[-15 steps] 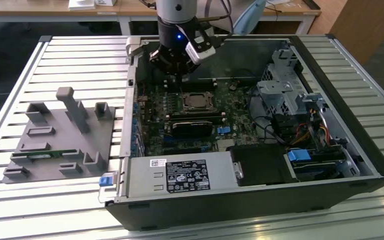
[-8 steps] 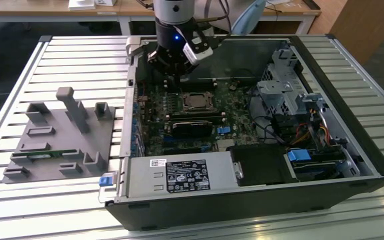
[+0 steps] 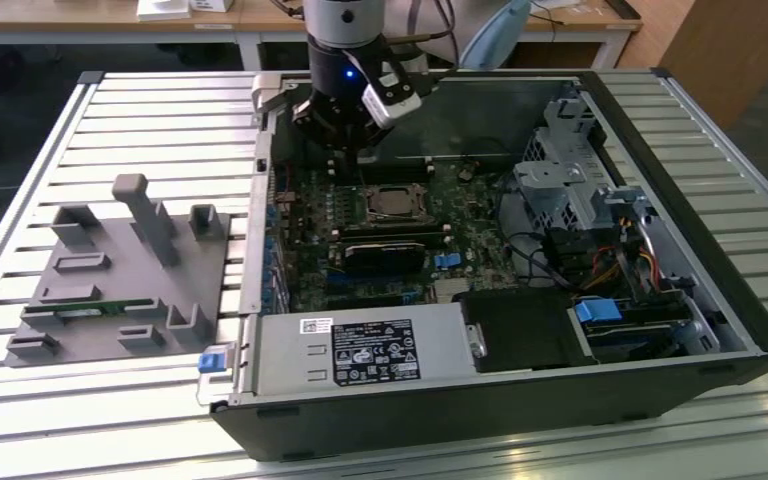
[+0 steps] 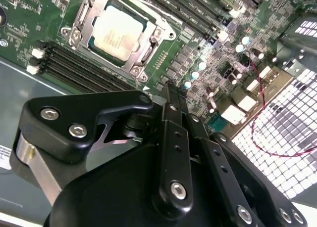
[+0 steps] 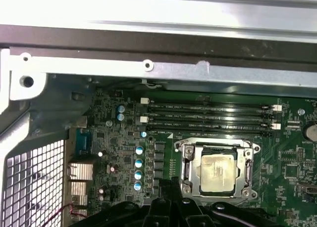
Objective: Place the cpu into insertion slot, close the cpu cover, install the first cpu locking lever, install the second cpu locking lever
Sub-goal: 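Install the first cpu locking lever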
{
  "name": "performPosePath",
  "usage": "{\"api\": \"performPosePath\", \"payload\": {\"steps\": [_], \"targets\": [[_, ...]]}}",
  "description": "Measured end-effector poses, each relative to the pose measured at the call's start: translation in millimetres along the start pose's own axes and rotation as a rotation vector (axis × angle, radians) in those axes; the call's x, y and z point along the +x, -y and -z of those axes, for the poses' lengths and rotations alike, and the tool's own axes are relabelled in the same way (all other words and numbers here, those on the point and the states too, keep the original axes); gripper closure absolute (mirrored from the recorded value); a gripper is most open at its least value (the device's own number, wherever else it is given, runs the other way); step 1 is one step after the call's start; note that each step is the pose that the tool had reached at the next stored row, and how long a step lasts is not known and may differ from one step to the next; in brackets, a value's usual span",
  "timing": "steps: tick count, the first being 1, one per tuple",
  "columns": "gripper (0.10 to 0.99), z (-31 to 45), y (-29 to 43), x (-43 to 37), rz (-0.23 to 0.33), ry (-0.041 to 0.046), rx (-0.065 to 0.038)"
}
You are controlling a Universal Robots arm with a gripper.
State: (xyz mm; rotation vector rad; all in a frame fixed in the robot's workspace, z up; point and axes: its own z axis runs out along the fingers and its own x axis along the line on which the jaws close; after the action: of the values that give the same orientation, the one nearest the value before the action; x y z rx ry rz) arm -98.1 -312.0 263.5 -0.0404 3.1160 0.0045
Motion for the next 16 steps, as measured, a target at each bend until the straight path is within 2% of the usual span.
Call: {"api": "performPosePath", "payload": {"steps": [11,16], "targets": [[0.980,-6.1,-12.6,5.1,0.000,0.0001,0.000],[0.980,-7.4,-21.1,5.2,0.000,0.0001,0.000]]}}
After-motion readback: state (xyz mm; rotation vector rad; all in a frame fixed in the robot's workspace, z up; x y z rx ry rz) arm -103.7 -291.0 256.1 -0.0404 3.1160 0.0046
